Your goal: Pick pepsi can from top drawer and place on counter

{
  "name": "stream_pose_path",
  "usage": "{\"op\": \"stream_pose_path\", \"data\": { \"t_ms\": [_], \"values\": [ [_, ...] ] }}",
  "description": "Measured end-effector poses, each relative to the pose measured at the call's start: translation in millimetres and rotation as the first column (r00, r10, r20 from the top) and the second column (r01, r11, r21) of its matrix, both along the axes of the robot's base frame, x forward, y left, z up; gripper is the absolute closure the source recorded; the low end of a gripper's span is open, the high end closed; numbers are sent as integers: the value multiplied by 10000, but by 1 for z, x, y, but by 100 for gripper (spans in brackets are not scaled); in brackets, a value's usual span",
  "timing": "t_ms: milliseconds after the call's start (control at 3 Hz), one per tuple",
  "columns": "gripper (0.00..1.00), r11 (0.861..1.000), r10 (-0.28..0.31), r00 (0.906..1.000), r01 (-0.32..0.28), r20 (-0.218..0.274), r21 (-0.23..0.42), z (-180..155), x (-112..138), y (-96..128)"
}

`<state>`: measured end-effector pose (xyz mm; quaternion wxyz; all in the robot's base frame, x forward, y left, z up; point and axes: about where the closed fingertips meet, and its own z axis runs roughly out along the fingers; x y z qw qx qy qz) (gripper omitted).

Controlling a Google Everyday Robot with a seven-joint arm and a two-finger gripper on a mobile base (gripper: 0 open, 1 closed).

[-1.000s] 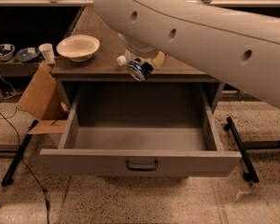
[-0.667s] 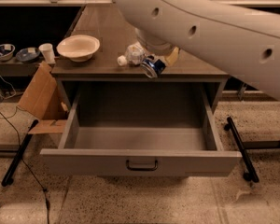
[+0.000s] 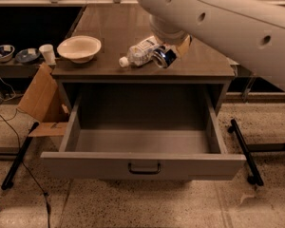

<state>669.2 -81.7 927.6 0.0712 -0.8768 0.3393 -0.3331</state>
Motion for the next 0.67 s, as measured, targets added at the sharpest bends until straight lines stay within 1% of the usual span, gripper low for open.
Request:
{"op": "stream_pose_path", "data": {
  "t_ms": [333, 667],
  "values": [
    [100, 9978, -618, 9979, 622, -179, 208, -16, 19, -32],
    [100, 9923, -1179, 9918, 1196, -488, 322, -34, 23, -58]
  ]
}}
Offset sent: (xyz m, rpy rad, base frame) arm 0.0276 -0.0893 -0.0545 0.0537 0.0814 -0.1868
